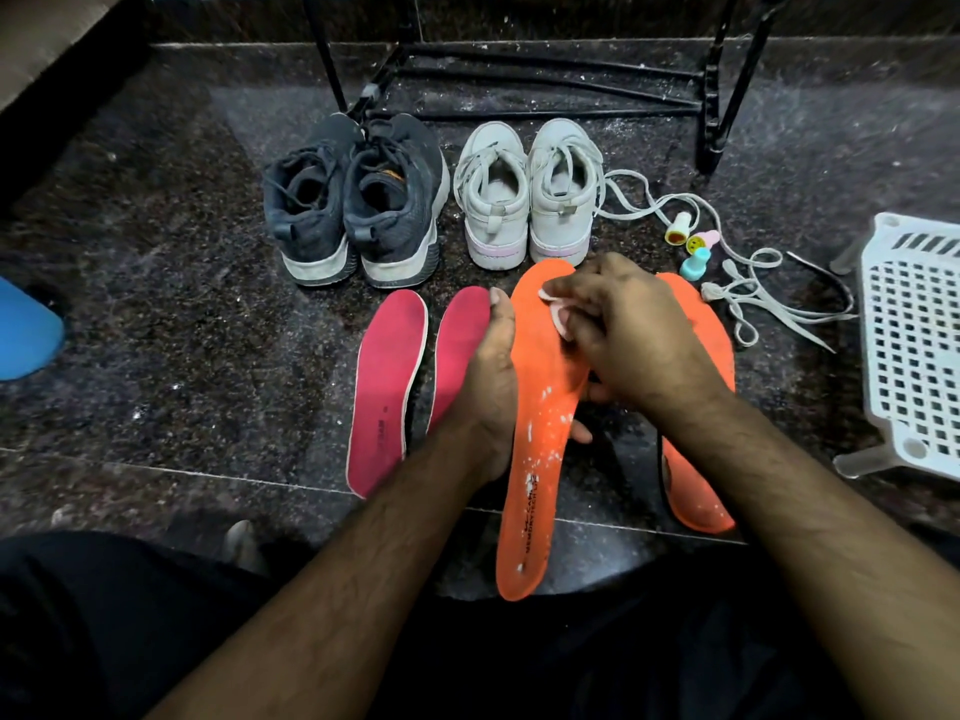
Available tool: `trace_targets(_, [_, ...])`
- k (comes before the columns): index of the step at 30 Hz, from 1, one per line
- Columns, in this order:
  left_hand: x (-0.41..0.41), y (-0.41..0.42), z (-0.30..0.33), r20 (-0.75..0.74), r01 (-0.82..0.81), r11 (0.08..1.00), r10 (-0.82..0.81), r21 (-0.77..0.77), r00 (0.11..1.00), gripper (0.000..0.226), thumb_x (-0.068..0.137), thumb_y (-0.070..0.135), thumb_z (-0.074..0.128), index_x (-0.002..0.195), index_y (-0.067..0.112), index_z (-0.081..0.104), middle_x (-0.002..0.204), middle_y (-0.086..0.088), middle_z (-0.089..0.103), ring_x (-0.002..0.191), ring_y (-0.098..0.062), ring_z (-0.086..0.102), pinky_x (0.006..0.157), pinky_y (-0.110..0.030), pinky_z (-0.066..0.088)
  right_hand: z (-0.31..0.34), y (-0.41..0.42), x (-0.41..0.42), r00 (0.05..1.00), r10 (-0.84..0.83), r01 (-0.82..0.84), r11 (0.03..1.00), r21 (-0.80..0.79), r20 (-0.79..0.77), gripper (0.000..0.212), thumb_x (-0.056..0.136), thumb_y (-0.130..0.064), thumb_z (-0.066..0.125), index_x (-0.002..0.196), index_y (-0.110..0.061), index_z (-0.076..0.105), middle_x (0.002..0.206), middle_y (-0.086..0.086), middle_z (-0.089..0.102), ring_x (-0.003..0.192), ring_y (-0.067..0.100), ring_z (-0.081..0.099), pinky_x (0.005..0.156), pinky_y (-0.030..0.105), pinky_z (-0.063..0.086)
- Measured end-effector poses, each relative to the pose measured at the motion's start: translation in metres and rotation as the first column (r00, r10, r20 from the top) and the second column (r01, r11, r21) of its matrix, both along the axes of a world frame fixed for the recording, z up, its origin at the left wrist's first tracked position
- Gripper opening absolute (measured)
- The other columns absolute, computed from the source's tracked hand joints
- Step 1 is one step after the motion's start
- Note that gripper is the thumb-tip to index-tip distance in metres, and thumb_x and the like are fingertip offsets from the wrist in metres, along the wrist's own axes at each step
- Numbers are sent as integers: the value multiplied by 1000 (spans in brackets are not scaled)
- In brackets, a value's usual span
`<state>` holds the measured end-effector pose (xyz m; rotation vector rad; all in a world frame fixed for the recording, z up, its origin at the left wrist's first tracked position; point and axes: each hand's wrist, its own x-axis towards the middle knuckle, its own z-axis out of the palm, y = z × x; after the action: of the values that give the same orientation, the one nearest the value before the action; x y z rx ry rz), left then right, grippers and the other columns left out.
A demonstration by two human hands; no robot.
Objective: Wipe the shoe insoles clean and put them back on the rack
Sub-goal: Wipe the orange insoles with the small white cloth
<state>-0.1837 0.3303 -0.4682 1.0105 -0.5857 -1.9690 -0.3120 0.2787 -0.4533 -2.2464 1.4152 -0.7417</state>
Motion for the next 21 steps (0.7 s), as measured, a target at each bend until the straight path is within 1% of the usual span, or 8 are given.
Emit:
trace_targets(2, [0, 0, 0, 4, -8, 1000, 8, 1, 1000, 85, 91, 77, 5, 117, 18, 60, 85, -4, 75, 61, -21, 71, 39, -37, 53, -1, 1, 1, 1000, -15, 15, 1000, -8, -6, 31, 84, -3, 68, 112, -14, 75, 105, 9, 64, 98, 26, 63, 82, 12, 31])
trace_targets(5, [0, 0, 1, 1, -56, 998, 56, 27, 998, 86, 91, 78, 8, 105, 15, 65, 74, -6, 72, 54, -20, 66, 42, -35, 53, 0, 9, 9, 990, 137, -138, 990, -39, -23, 28, 82, -4, 69, 108, -11, 76, 99, 9, 65, 90, 25, 64, 79, 12, 32])
trace_targets(6, [1, 0, 1, 4, -77, 997, 77, 33, 997, 86, 91, 78, 9, 104, 15, 65, 73, -7, 72, 54, -21, 65, 44, -34, 53, 1, 11, 11, 983, 183, -184, 982, -43, -34, 28, 82, -5, 68, 108, -11, 76, 98, 8, 65, 89, 24, 64, 78, 12, 32])
trace_targets(8, [2, 0, 2, 20, -101, 994, 100, 35, 995, 86, 91, 79, 9, 104, 15, 66, 75, -8, 72, 56, -22, 65, 46, -35, 53, 3, 12, 12, 975, 219, -219, 975, -33, -24, 28, 81, -7, 67, 107, -11, 76, 97, 8, 66, 87, 23, 64, 77, 13, 33])
trace_targets(11, [2, 0, 2, 48, -90, 995, 88, 43, 995, 87, 91, 79, 9, 112, 15, 64, 80, -6, 74, 57, -20, 68, 45, -36, 54, 5, 11, 9, 980, 197, -198, 980, 6, 21, 27, 83, -7, 69, 108, -13, 76, 98, 7, 65, 89, 21, 63, 80, 14, 36])
trace_targets(14, [2, 0, 2, 47, -79, 996, 77, 39, 996, 87, 91, 78, 8, 119, 14, 61, 84, -5, 75, 61, -19, 70, 44, -37, 54, 6, 11, 9, 985, 172, -174, 983, 51, 30, 29, 85, -5, 71, 111, -16, 75, 101, 5, 65, 94, 19, 62, 84, 16, 38])
trace_targets(16, [2, 0, 2, 30, -79, 996, 78, 37, 997, 88, 91, 79, 9, 117, 14, 62, 85, -6, 75, 61, -20, 70, 44, -37, 54, 6, 11, 9, 987, 159, -160, 985, 64, 31, 29, 85, -6, 70, 112, -17, 75, 102, 5, 65, 95, 19, 62, 85, 18, 39])
trace_targets(21, [2, 0, 1, 18, -93, 995, 93, 36, 996, 89, 91, 79, 10, 110, 12, 66, 84, -8, 74, 60, -21, 69, 45, -37, 54, 5, 11, 10, 990, 140, -142, 986, 82, 30, 30, 86, -9, 70, 114, -20, 73, 102, 3, 64, 96, 17, 62, 83, 16, 38])
